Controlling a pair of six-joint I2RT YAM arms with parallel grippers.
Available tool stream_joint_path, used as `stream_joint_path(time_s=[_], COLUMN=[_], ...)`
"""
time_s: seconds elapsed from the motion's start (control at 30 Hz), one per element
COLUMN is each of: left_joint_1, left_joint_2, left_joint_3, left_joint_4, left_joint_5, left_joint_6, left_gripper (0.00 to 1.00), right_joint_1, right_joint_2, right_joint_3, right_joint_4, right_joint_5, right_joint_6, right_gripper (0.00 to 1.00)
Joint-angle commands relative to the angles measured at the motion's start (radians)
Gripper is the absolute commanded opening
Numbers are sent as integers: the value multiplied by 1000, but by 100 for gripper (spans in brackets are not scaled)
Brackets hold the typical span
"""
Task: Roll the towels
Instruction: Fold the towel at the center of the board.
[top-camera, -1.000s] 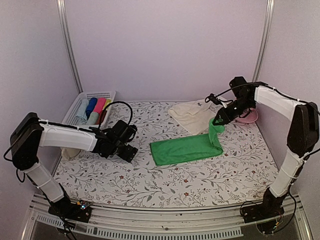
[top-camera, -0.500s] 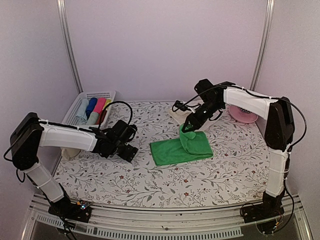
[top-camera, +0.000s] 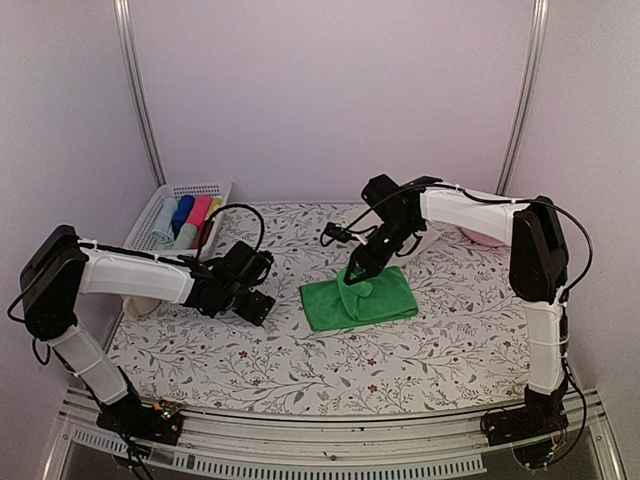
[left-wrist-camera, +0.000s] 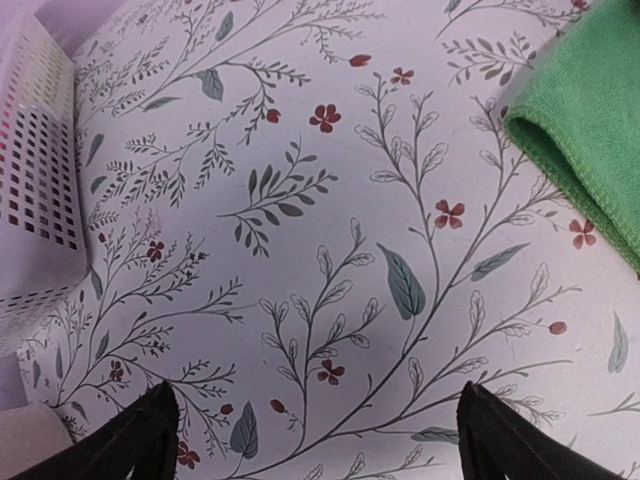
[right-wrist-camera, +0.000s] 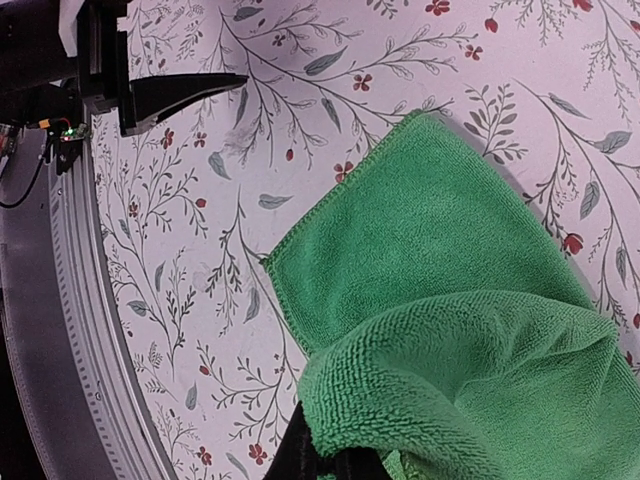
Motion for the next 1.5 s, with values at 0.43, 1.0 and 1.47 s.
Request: stream_joint_path(time_s=[0.43, 1.0, 1.47], left_joint_1=[6, 13, 83], left_joint_2=[0, -12, 20], left_joint_3=[-6, -5, 176], left_joint_4=[12, 26, 160], left_joint_5=[-4, 17, 415], left_joint_6=[3, -7, -43], left_gripper=[97, 97, 92], right_joint_1=[57, 77, -140], right_joint_2=[73, -13, -145], right_joint_3=[25, 16, -291], right_joint_4=[64, 54, 196], right_joint_5=[-33, -121, 156], right_joint_6=[24, -45, 23], right_gripper=[14, 43, 34])
